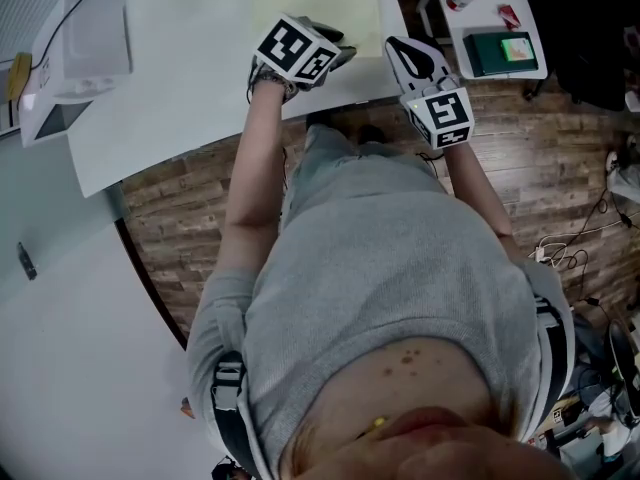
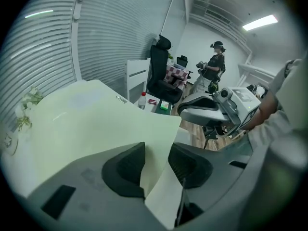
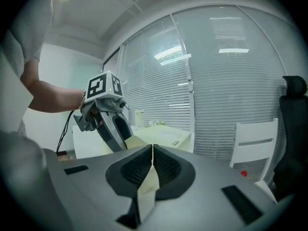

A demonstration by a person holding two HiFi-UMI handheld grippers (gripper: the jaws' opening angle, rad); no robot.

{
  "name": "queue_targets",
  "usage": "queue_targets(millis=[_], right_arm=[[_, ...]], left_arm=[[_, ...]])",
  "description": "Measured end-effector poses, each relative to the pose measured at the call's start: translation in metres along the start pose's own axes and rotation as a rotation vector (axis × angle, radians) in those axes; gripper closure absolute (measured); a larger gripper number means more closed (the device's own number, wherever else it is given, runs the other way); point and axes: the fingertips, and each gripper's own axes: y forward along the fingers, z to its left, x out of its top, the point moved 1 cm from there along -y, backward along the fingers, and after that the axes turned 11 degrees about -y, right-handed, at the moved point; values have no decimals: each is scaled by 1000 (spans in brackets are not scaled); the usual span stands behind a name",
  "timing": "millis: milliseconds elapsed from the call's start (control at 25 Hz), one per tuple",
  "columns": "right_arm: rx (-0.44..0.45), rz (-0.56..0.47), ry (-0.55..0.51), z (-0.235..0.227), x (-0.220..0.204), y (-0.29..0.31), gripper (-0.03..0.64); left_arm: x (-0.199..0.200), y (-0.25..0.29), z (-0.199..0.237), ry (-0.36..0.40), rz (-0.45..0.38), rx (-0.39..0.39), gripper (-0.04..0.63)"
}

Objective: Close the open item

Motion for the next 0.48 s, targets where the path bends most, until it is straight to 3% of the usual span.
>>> queue_targets(millis=[160,320,480], right_arm=[[-8,4,-1,-1,0,-3,552],[-4,6,1,-1,-2,-4,552],[1,6,2,2,-2,-3,552]], left_arm=[[-3,0,-6,19,7,-28,402],[-2,1,-6,-50,-75,-82,422],[-4,2,-4,-66,-123,-61,431]])
